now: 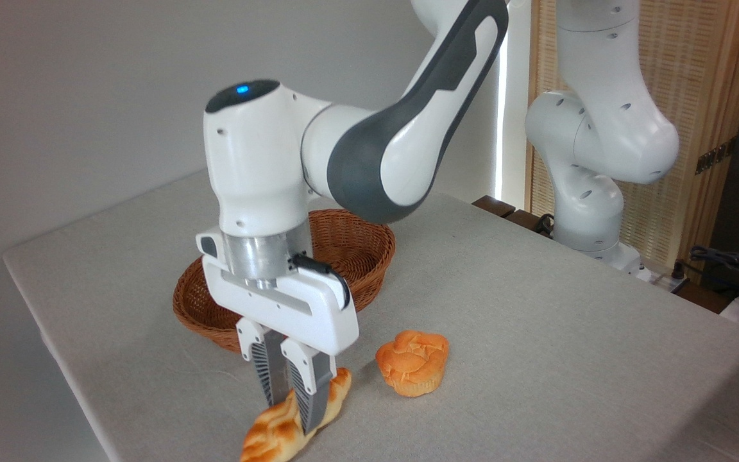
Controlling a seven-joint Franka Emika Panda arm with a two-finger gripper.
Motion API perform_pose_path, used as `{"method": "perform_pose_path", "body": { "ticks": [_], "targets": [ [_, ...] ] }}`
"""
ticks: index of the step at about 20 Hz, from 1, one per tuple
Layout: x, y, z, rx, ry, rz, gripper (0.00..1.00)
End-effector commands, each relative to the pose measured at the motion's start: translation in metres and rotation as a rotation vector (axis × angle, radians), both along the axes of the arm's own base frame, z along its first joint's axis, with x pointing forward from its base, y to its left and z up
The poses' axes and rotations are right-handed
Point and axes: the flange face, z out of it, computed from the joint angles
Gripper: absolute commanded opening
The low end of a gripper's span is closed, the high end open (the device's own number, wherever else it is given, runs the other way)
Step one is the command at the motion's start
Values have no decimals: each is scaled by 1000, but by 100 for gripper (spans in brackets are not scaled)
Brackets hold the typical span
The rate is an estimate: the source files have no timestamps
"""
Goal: Put bread into the basket
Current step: 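Lift the braided loaf and carry it over the wicker basket, then lower the loaf into the basket and open the gripper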
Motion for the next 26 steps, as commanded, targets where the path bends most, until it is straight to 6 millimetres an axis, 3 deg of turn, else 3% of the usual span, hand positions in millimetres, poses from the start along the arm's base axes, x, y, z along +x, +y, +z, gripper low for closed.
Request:
{"method": "perform_pose_path", "body": {
  "ticks": [1, 3, 6, 8, 11, 14, 15, 17, 19, 21, 26],
  "targets": [
    [4, 6, 62, 15, 42, 37, 34],
    [4, -4, 93, -16, 70, 44, 34],
    [-8, -39, 124, -57, 124, 4, 36],
    [-20, -83, 131, -58, 154, -68, 36],
    [-35, -153, 117, -59, 209, -188, 38],
    [-46, -190, 104, -58, 236, -244, 45],
    [-48, -195, 97, -62, 249, -237, 54],
    [-46, -199, 77, -62, 275, -235, 84],
    [-44, -205, 67, -54, 280, -247, 100],
    [-44, -206, 55, -49, 285, -253, 100],
    [-43, -206, 57, -52, 268, -254, 100]
  ]
}}
